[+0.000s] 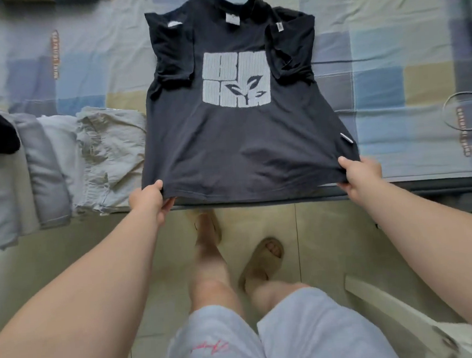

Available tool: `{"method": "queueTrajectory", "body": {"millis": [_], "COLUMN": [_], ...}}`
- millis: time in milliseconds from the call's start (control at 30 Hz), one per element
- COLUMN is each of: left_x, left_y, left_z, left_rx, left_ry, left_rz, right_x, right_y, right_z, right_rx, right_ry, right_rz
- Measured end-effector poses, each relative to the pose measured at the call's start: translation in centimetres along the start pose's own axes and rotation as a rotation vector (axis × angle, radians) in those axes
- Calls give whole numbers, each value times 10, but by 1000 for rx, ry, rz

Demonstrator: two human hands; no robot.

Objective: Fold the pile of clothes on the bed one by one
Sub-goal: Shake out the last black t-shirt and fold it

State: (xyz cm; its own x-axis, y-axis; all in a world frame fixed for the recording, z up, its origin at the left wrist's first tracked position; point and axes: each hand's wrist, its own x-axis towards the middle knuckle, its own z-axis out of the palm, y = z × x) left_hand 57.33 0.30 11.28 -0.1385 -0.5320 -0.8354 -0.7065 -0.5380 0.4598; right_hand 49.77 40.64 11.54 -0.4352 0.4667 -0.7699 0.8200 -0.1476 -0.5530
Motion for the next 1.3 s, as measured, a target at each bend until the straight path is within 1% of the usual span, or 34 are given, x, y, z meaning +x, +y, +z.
{"method": "queueTrajectory", "body": {"millis": [100,233,300,400,567,667,767,867,967,1100,1167,1200,1233,1267,1300], "left_x": [-43,-77,-83,-87,-72,-47,-13,27,67,134,168,181,195,206,215], "left_y": [-5,-4,5,39,134,192,237,269,289,293,283,274,262,247,232], "left_z": [-38,-78,-86,-80,-39,-7,26,58,98,157,184,192,198,200,198], "left_rx": [-41,-107,-141,-195,-280,-313,-271,-211,-150,-85,1,82,171,274,389], "left_ry": [52,49,30,-48,-148,-210,-244,-242,-254,-268,-287,-278,-227,-138,-46], "left_rz": [-65,-155,-177,-178,-141,-106,-83,-50,1,128,184,226,291,390,490], "right_x": [-52,-100,-115,-124,-110,-87,-51,3,58,125,164,177,189,199,203], "right_y": [4,-3,-16,-52,-134,-175,-205,-220,-231,-236,-227,-217,-204,-190,-175], "right_z": [-31,-60,-60,-44,10,47,77,101,129,178,199,207,213,217,219], "right_rx": [-12,38,88,206,296,320,330,344,335,330,292,229,144,42,-82], "right_ry": [58,111,131,137,139,150,161,204,198,181,96,34,-37,-87,-98], "right_rz": [60,151,150,123,48,32,32,25,14,-27,-23,-16,-13,-27,-73]}}
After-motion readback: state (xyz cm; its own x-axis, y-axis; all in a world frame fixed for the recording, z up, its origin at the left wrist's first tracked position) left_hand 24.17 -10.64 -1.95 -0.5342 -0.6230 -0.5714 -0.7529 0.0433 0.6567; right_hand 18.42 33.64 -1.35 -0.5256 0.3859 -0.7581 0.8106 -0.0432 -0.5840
